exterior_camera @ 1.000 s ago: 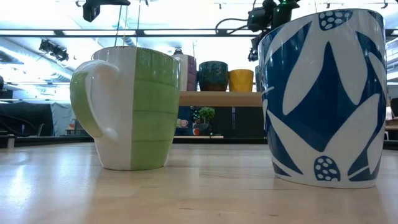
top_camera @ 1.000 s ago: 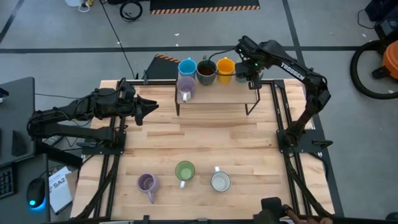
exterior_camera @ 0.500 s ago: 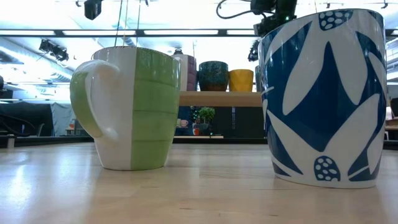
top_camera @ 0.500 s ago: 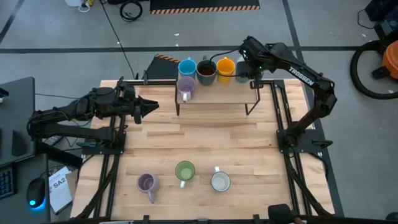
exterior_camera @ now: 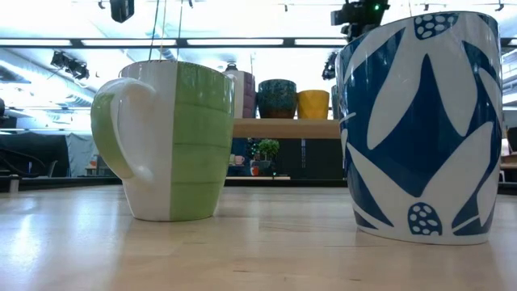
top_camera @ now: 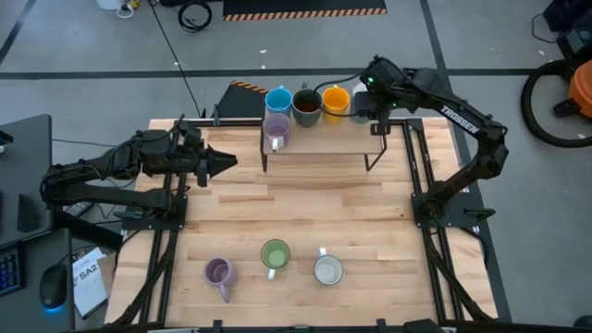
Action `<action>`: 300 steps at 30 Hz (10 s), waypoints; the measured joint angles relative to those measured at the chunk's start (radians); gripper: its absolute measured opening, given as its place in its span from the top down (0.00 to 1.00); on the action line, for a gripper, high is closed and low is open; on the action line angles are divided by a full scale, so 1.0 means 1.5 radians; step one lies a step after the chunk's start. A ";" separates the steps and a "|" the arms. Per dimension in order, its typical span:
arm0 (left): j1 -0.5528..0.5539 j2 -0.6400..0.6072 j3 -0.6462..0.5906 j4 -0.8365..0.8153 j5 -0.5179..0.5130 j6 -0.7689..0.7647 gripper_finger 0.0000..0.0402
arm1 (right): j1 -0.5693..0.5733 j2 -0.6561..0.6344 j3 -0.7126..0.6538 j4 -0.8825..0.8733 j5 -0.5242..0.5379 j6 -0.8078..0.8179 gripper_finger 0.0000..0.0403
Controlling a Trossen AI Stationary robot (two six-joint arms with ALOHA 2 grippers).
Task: Place coffee mugs
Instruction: Put the violet mug on the shelf
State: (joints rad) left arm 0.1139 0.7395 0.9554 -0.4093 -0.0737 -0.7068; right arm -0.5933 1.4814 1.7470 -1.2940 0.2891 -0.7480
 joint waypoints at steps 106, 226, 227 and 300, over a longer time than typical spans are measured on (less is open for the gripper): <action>-0.413 0.737 0.546 -0.281 0.015 -0.214 0.67 | 0.819 -0.030 0.000 0.050 -0.030 0.733 0.69; -0.676 0.905 0.545 -0.605 -0.068 -0.289 0.71 | 0.800 -0.095 -0.085 0.040 0.014 0.781 0.69; -0.672 0.905 0.545 -0.615 -0.083 -0.289 0.71 | 0.800 -0.095 -0.085 0.040 0.012 0.783 0.69; -0.687 0.546 0.211 -0.558 -0.005 0.565 0.71 | 0.799 -0.095 -0.084 0.149 0.098 0.936 0.69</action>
State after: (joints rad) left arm -0.9171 1.5584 1.2713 -1.2462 -0.0818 0.1401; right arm 0.6052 1.3388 1.6203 -1.0711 0.4354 0.6558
